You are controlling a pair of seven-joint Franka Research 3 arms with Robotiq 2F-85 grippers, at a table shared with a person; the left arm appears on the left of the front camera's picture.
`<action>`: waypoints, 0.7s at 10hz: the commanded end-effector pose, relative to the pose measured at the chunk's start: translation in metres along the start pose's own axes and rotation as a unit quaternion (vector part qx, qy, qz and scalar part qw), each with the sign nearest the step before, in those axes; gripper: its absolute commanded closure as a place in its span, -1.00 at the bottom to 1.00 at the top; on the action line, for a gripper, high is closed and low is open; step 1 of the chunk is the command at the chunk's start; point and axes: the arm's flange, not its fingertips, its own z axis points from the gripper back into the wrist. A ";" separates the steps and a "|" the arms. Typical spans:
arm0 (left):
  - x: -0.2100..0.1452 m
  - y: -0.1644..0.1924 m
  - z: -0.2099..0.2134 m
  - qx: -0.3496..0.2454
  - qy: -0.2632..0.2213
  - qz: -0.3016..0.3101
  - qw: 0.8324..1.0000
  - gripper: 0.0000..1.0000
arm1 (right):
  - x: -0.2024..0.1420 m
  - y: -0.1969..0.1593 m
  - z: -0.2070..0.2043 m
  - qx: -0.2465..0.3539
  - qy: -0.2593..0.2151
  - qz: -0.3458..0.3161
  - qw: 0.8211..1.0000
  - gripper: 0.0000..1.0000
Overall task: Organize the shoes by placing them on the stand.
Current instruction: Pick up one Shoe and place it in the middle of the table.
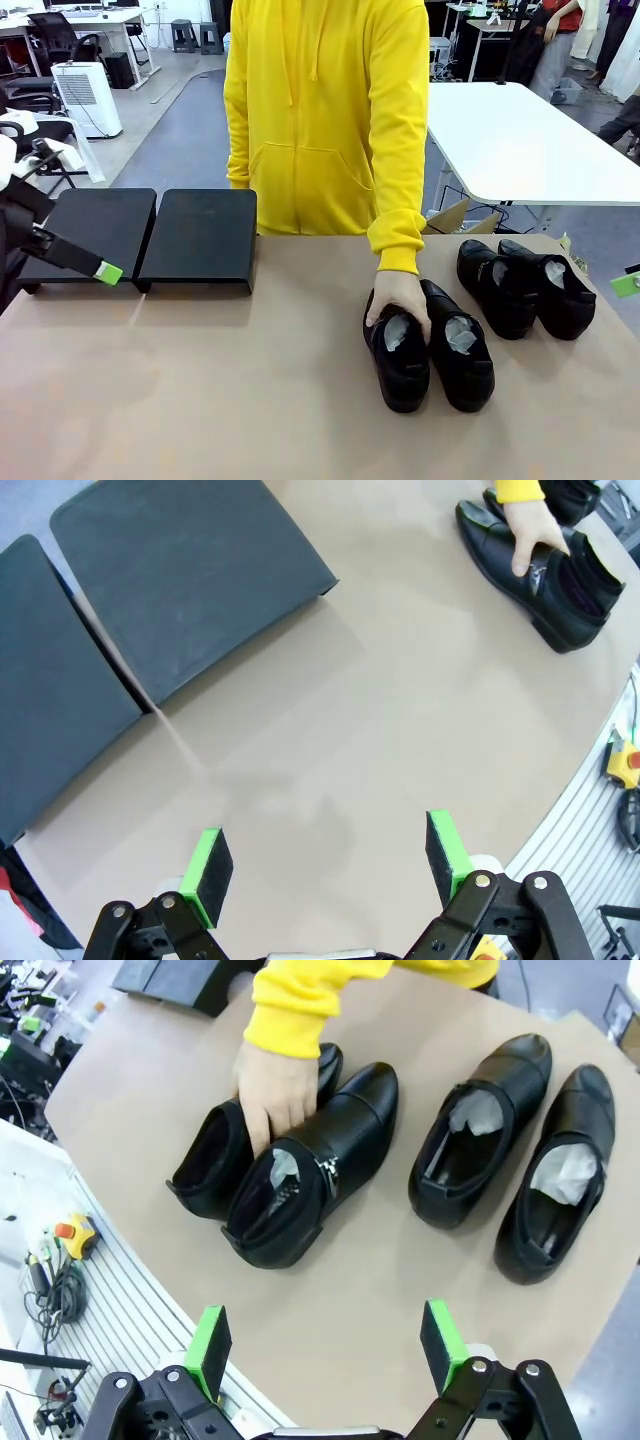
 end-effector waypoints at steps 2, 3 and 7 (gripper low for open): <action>-0.001 0.000 0.002 -0.007 -0.004 -0.003 1.000 -1.00 | -0.001 -0.002 0.001 0.010 -0.007 0.007 1.000 -1.00; -0.001 0.000 0.002 -0.007 -0.004 -0.003 1.000 -1.00 | -0.001 -0.002 0.001 0.010 -0.007 0.007 1.000 -1.00; -0.001 0.000 0.002 -0.007 -0.004 -0.003 1.000 -1.00 | 0.011 0.000 0.010 -0.021 0.010 -0.001 1.000 -1.00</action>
